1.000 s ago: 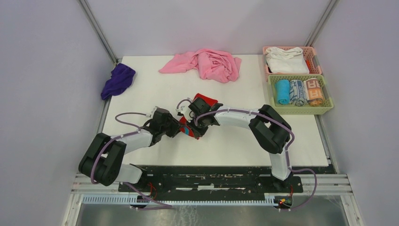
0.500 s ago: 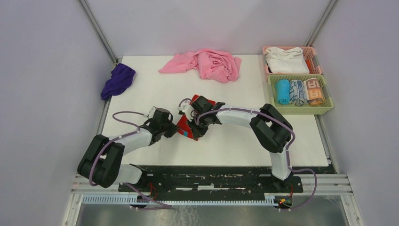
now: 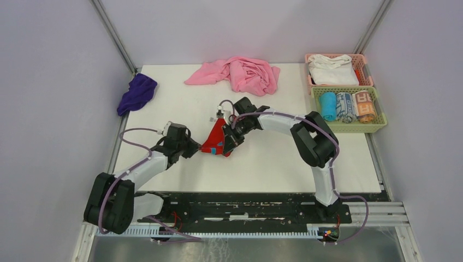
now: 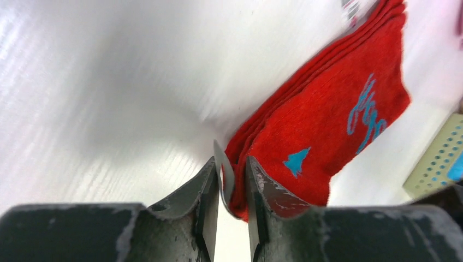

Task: Roll the towels
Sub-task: Roll the towel at the center of the board.

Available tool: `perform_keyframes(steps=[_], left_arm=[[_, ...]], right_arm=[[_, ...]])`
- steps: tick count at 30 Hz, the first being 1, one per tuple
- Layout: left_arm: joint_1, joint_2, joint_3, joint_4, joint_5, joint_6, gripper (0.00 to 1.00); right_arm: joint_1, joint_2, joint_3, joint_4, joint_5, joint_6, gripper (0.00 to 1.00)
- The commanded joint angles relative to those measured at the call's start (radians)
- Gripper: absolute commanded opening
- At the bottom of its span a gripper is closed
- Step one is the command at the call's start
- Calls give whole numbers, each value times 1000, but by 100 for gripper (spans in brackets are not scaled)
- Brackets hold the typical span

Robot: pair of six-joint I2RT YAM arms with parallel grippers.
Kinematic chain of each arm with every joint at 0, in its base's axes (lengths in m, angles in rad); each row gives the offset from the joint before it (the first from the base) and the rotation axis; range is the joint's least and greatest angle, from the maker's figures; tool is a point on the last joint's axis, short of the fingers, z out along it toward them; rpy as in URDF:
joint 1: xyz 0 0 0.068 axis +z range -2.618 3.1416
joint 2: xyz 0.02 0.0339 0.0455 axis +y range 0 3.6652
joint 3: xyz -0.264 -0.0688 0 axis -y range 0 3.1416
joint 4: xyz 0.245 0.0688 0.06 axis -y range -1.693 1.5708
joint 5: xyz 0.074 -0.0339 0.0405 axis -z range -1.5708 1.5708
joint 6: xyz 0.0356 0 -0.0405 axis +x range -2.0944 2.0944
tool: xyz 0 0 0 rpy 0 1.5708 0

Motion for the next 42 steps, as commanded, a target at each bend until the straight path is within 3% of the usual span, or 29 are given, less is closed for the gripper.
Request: perform_keyframes(steps=[1,7,18,24,34,42], left_arm=[[82,-83,-11,-25,53,89,32],[192,-138,-25,-56,159,155,41],[192,-325,-169,-3,281,112,69],[188,-370,-220,148,345,20,79],[54,-163,-105,227,224,-77,78],[31,-8,-58,261,153,-96,61]], right_arm=[[-37,76,76,-38,-195,77,11],[-68,153,106,-39,-249,129,11],[-101,237,139,-16,-270,195,11],[-101,219,130,-40,-227,151,11],[-90,166,111,-50,-139,115,13],[-64,126,106,-63,-75,80,14]])
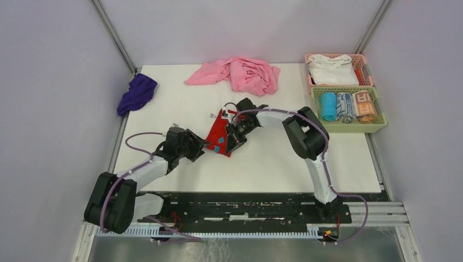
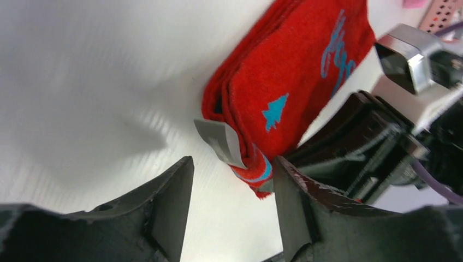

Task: Roll the towels
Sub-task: Roll the towel at the center of the board.

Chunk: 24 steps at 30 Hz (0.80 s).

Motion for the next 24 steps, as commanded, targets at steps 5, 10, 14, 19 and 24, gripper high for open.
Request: perform_keyframes(steps=[5,10,14,19,24], left_arm=[[-6,97,64,58,-113,-46,50],[-6,143,79,59,-138,-31,43],[-6,169,70,87,-122,-45,25],[-6,152,63,81,-110,-60,4],[-6,123,64,55,-95,-65,3]], right_arm=[[36,-94,-8,10,80,-68,15],[62,-137,-23,16,135,-103,16],[89,-192,-63,51,217,-128,18],[151,-314,-151,114,374,-194,37],[240,-407,-239,211,596,-254,50]])
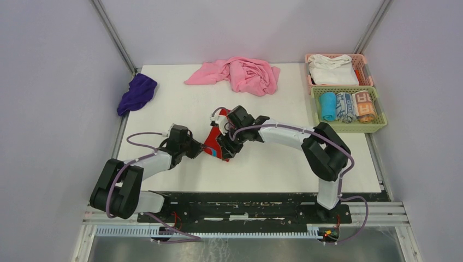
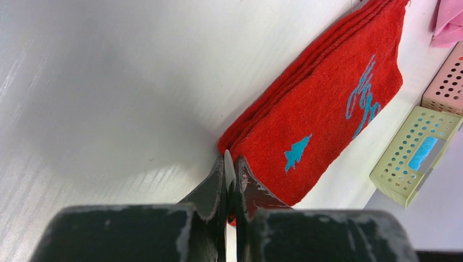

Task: Roll the towels
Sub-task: Roll the towel at the center of the board.

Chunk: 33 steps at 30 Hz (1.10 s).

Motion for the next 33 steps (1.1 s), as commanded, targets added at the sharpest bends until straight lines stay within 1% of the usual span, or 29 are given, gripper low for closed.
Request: perform_keyframes(steps=[1,4,10,18,25,28,30,32,33], left_arm=[[-2,-43,16,17,4,-34,3],[-2,-58,9,14,11,-41,3],[-1,-81,7,-2,13,-44,3],[1,-91,9,-17,14,-44,3],[4,-89,12,-21,21,-46,3],[6,-90,15,-26,25,-45,3],[15,-94,15,-35,24,-39,3],[33,-97,15,-52,23,-26,3],[44,-101,16,-60,25,-21,3]], right_arm=[[87,-101,-54,125,257,-95,52],[149,-106,-69,157,375,-139,53],[217,-54,-76,172,519,-192,53],[247,-6,-97,156,612,-228,52],[257,31,-109,148,644,-241,51],[264,47,-107,141,666,-249,47],[266,49,-107,133,669,-254,41],[266,37,-106,127,642,-249,32],[264,28,-103,119,613,-244,26]])
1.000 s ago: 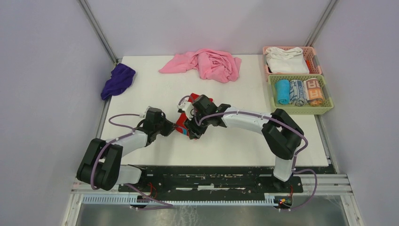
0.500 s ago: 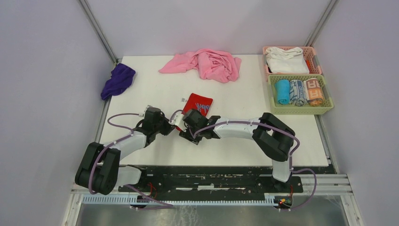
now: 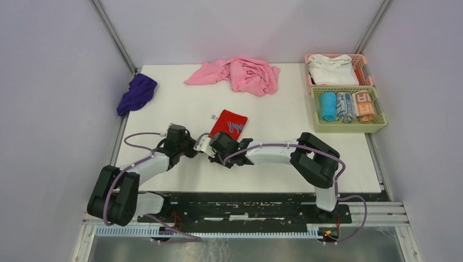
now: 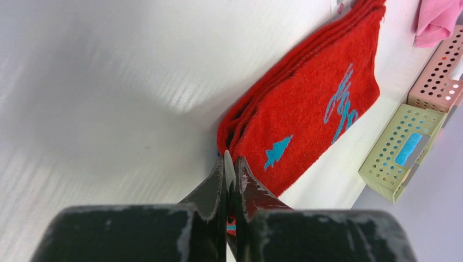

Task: Roll the towels
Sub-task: Roll the towel at the center of the board.

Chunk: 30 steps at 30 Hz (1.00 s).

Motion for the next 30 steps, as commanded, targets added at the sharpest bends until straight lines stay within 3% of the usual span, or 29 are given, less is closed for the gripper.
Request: perform_keyframes(steps=[1,6,12,19,25,30], left_arm=[[40,-38,16,-31,15,-4,3],[59,-74,23,-78,6,20,3],[80,-107,36,-128,-10,46,3],[100,-118,43,-151,-3,68,8],[112,-114,50,-163,0,90,10],[137,-116,58,-176,8,120,23]], right_arm=[[-8,18,1,-35,-29,-6,21],[-39,-3,42,-82,-218,36,12],[-158,6,42,-50,-573,150,1],[-300,72,47,50,-953,340,0],[-352,171,78,145,-1123,521,0],[-391,244,108,167,-1142,619,0]])
